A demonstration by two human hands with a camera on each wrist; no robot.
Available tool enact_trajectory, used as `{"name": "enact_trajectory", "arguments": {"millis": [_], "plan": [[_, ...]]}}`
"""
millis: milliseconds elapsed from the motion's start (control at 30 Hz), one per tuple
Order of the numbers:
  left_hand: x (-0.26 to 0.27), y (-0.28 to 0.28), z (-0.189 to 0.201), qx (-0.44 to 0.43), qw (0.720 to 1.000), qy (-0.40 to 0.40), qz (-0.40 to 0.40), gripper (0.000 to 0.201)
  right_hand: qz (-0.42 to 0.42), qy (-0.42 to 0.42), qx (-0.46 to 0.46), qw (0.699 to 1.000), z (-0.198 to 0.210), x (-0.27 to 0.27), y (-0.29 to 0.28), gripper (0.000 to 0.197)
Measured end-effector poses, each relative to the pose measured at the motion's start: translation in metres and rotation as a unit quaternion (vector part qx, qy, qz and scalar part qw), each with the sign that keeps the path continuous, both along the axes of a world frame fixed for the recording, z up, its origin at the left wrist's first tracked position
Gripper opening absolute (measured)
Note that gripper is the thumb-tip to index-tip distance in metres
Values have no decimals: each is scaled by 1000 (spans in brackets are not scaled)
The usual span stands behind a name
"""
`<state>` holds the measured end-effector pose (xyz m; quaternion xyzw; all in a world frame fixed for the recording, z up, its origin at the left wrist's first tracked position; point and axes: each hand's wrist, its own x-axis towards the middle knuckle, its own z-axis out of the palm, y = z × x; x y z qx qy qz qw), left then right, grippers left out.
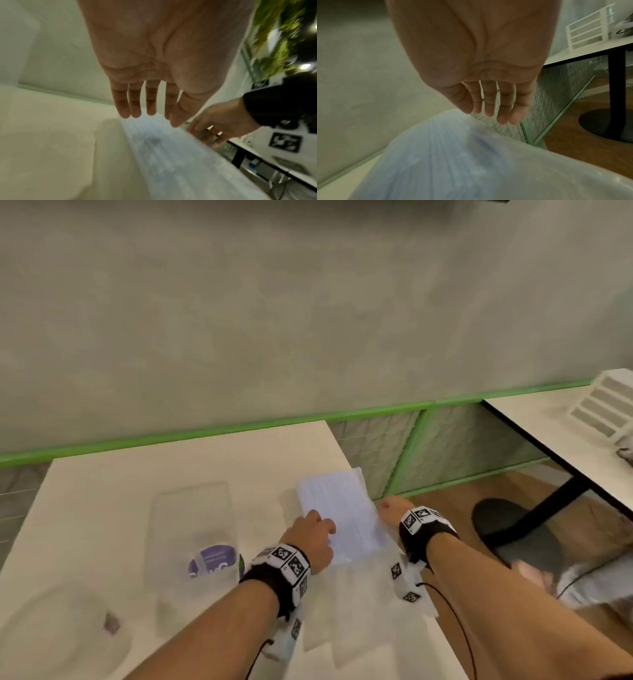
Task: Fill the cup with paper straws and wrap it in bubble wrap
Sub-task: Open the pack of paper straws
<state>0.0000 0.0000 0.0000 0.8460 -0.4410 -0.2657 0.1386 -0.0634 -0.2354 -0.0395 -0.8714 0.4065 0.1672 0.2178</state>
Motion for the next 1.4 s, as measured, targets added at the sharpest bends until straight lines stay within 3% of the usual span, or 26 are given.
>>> {"name": "enact_trajectory", "arguments": {"millis": [200,333,533,667,733,833,900,1000,1067,1133,1267,1333,1400], "plan": [[3,-30,-33,33,999,-24,-1,50,-41,-9,78,996,-95,24,-78,35],[5,-27,-43,12,998,-52,22,52,-67,-94,132,985,-13,20,-23,29],[1,-12,-47,18,996,-39,75,53,11,-171,100,980,23,23,-3,20],[-3,-4,-41,-18,991,-7,131,50,56,-260,96,959,49,27,33,8],[-5,2,-32,-59,982,25,175,53,82,-297,129,943,60,25,52,17],[-13,18,-16,-147,960,50,231,62,134,-288,120,941,81,15,78,28],[-21,33,-8,-199,945,62,251,69,158,-281,112,940,92,2,96,29],[-37,63,0,-261,925,95,259,77,215,-264,65,938,103,-23,122,6],[-49,91,4,-301,904,129,273,79,254,-264,30,930,107,-41,139,11],[-62,124,12,-329,888,146,286,68,276,-280,24,919,108,-54,158,9],[-78,203,19,-386,848,175,319,24,317,-295,87,897,89,-64,206,9],[-79,244,15,-396,833,181,342,19,334,-299,137,884,76,-62,237,10],[-77,285,8,-385,836,159,358,20,358,-295,171,870,65,-56,272,12]]}}
